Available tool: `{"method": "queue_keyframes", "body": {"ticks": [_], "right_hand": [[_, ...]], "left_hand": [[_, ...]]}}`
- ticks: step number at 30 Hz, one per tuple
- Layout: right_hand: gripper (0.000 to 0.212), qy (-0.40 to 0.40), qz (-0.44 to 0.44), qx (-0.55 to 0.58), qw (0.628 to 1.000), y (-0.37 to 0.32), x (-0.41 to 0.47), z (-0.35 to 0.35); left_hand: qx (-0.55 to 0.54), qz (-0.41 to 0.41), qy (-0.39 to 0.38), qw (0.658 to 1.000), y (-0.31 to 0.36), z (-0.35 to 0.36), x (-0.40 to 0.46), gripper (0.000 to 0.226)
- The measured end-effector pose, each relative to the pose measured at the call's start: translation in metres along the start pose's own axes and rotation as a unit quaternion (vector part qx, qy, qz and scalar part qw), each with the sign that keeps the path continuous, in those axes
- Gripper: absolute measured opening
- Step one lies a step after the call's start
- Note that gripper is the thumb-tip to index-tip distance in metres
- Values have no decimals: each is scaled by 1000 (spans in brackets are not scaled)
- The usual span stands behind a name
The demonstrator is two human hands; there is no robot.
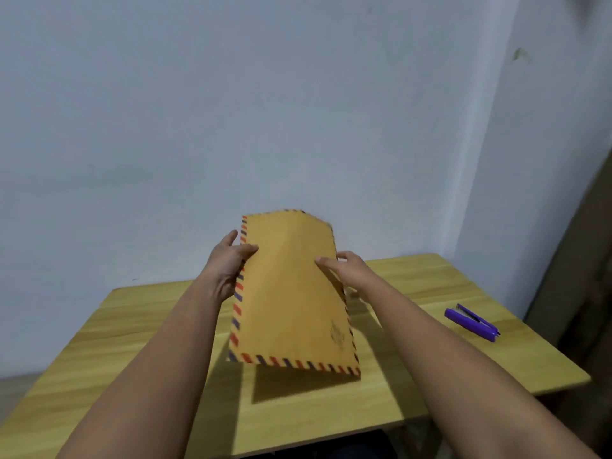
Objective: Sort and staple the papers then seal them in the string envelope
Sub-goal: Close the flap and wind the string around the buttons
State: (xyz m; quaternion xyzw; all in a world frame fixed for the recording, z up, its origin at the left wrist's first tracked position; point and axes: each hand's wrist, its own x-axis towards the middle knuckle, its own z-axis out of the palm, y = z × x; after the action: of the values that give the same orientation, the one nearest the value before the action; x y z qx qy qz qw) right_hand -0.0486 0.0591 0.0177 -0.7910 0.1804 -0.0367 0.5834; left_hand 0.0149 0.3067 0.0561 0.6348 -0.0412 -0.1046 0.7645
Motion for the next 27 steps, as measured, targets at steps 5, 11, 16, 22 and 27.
{"method": "queue_keyframes", "body": {"ticks": [5, 11, 16, 22, 27], "right_hand": [[82, 77, 8, -114, 990, 60, 15, 17], [74, 42, -42, -459, 887, 111, 14, 49], [76, 35, -39, -477, 877, 113, 23, 54], [76, 43, -45, -478, 876, 113, 24, 56], [76, 26, -20, -462, 886, 106, 22, 55]], "left_hand": [[286, 11, 76, 955, -68, -9, 25, 89], [692, 59, -46, 718, -163, -5, 9, 80], [711, 72, -30, 699, -172, -5, 9, 77], [715, 78, -23, 694, -173, -6, 11, 77], [725, 63, -25, 686, -167, -7, 11, 76]]}}
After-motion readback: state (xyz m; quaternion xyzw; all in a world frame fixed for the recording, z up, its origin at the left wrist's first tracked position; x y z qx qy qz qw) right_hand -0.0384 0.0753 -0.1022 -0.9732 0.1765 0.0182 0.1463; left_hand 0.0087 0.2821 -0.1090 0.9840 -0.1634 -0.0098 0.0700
